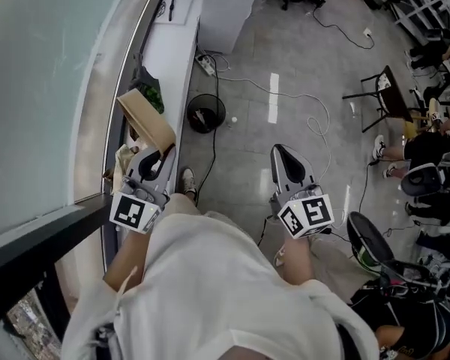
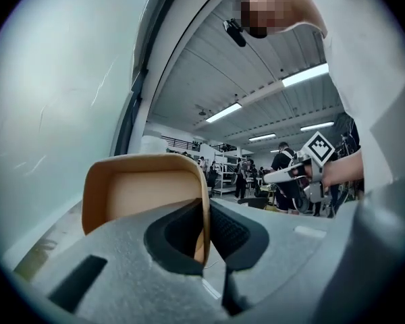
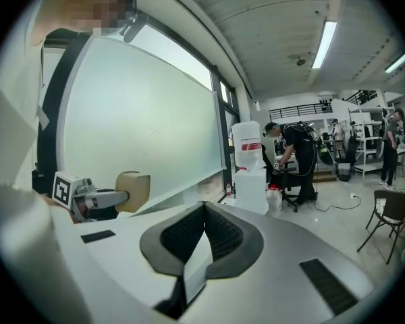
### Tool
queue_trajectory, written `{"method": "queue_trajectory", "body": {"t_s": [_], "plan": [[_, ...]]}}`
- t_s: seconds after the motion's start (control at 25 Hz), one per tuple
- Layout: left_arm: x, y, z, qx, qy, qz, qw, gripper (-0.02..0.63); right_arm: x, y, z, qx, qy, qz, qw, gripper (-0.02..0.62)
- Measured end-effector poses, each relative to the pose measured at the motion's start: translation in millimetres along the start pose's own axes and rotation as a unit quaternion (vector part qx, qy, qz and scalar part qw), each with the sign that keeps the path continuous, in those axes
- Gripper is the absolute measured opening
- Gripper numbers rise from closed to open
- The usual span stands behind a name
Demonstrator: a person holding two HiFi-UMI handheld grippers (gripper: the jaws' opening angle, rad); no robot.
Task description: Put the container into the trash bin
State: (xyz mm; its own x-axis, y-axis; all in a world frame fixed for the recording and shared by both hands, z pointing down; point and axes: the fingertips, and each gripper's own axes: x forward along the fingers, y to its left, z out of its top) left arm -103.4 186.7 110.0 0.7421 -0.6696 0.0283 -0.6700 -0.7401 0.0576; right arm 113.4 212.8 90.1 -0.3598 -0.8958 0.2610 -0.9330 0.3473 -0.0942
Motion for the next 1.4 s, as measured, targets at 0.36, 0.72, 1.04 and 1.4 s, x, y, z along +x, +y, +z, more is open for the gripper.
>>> {"method": "queue_trajectory", "body": {"t_s": [0.36, 0.72, 1.04, 1.4], "plan": [[59.3, 59.1, -52.1, -0.064, 0.045, -0.067, 0.9947, 0.020, 92.3, -12.2, 8.1, -0.005, 0.037, -0.032, 0.999, 0.002], [91.7, 63.0, -77.8, -0.077, 0.066, -0.056, 0.9933, 0.020, 114.7, -37.9, 6.2, -0.007, 0.052, -0.008, 0.999, 0.002], [140.3, 56.1, -111.4, -0.057, 0.105, -0.068, 0.9906, 0.020, 154.9, -59.9, -16.9, -0.001, 0.063, 0.041, 0.997, 0.002], [177.9, 69.8, -214.2, -0.069, 0.164, -0.058, 0.9824, 0.020, 195.4, -73.4, -93.5, 0.007, 0.125, 0.080, 0.989, 0.002]]}}
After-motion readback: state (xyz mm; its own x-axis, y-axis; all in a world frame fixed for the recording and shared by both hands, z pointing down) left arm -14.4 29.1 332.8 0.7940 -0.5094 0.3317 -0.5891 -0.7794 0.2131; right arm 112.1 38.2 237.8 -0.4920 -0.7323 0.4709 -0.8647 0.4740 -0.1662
